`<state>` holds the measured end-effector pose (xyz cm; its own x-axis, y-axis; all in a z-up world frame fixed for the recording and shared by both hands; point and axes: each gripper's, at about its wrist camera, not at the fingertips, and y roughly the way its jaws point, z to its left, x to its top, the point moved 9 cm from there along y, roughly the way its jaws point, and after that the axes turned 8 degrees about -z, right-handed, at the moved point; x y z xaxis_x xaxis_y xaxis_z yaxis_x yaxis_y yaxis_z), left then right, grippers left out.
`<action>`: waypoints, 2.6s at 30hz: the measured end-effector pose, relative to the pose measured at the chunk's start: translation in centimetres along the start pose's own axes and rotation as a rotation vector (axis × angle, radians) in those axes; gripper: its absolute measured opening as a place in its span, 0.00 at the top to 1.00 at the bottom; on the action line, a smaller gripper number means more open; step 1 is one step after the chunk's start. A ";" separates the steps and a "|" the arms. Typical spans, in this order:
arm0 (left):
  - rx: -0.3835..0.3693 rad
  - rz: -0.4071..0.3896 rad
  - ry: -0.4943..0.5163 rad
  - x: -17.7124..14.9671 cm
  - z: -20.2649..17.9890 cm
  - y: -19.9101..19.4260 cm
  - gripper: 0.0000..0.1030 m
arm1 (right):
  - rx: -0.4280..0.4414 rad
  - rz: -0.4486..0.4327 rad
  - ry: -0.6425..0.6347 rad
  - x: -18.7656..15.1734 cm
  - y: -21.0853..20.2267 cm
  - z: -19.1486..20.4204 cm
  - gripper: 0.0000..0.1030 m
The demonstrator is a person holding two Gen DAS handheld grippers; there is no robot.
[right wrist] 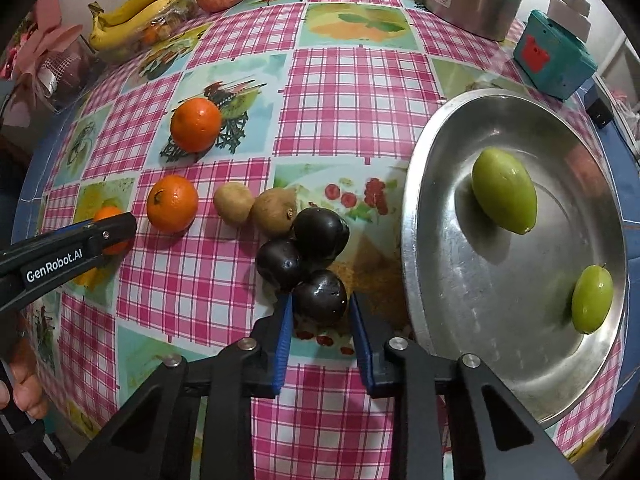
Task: Organize fruits
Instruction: 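Grasp a mandarin orange with the left tool while the right tool grasps a dark plum, then carry the orange and plum into the steel bowl and open both tools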
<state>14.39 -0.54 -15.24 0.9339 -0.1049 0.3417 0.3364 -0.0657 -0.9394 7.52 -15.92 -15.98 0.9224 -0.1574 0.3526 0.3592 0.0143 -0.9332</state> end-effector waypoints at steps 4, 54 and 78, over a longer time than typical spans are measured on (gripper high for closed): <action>-0.005 -0.021 -0.025 0.7 0.3 -0.8 0.62 | 0.003 -0.003 0.003 0.1 0.0 0.1 0.75; -0.096 -0.166 0.134 2.2 -9.3 -6.5 0.62 | 0.114 -0.199 0.213 3.2 -7.0 -4.0 0.75; -0.267 -0.175 0.342 -1.5 -20.6 -7.8 0.62 | -0.097 -0.295 0.485 2.9 -9.7 -17.1 0.75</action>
<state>7.89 -20.33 -7.83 0.7574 -0.3875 0.5255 0.4007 -0.3595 -0.8427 4.31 -33.38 -7.06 0.6062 -0.5763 0.5480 0.5560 -0.1857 -0.8102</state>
